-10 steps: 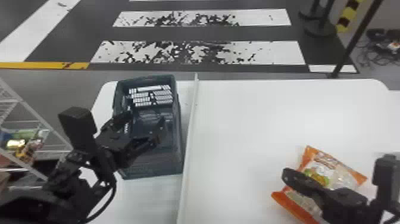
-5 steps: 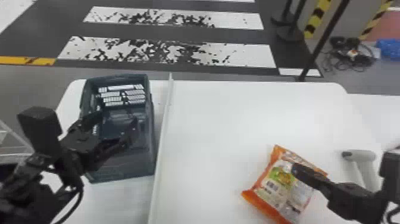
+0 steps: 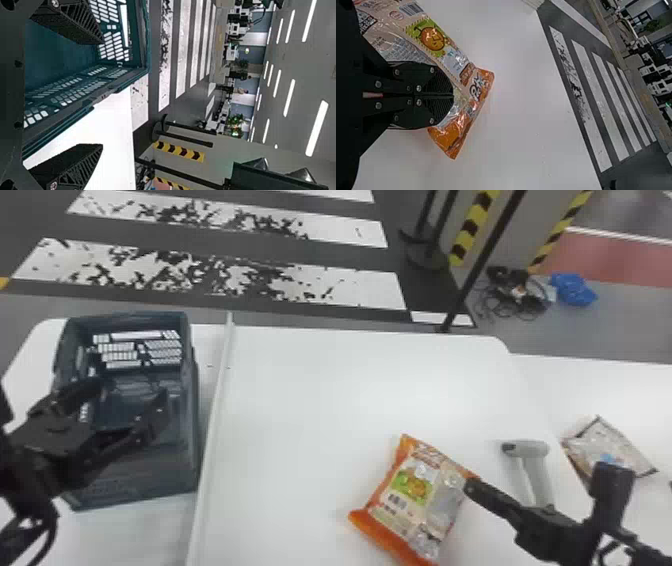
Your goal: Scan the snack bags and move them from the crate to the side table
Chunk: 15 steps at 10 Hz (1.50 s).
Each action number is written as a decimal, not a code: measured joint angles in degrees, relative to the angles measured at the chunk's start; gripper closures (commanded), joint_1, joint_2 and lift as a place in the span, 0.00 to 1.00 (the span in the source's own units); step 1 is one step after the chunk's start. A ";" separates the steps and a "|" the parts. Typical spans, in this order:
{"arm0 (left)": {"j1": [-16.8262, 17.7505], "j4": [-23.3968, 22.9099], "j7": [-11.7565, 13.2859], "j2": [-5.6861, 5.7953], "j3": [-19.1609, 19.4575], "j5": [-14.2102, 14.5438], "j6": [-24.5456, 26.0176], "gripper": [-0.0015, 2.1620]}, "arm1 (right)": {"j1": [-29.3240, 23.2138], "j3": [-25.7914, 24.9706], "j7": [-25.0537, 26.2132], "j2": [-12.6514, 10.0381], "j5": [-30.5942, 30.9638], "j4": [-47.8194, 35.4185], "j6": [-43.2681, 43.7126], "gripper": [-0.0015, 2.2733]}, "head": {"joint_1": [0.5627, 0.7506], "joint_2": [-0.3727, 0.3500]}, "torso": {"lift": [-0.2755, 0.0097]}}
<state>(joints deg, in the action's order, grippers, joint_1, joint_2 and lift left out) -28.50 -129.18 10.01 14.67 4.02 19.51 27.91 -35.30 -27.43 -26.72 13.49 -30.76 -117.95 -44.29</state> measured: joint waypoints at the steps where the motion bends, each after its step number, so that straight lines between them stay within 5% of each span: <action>1: 0.17 0.01 0.00 0.00 -0.21 0.00 0.00 0.03 | 0.05 -0.42 0.00 0.36 0.00 1.14 0.72 0.99 | 0.70 0.20 | 0.66; 6: 0.90 0.34 0.01 0.00 -0.71 0.00 0.00 0.03 | 1.44 1.66 0.01 1.38 2.15 8.53 5.43 0.99 | 0.70 0.15 | 0.66; 12: 0.59 0.49 0.01 -0.07 -0.84 0.00 -0.07 0.03 | 9.16 8.17 1.80 2.06 5.43 13.39 5.63 0.99 | 0.70 0.23 | 0.66; 15: 0.06 0.08 -0.04 -0.06 -0.78 -0.08 -0.46 0.03 | 9.03 7.90 3.30 1.99 5.34 11.66 6.10 0.99 | 0.70 0.24 | 0.66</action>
<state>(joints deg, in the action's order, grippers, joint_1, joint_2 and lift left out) -28.45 -129.10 9.97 14.62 3.24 19.43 27.45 -26.27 -19.54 -23.42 15.48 -25.42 -106.29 -38.19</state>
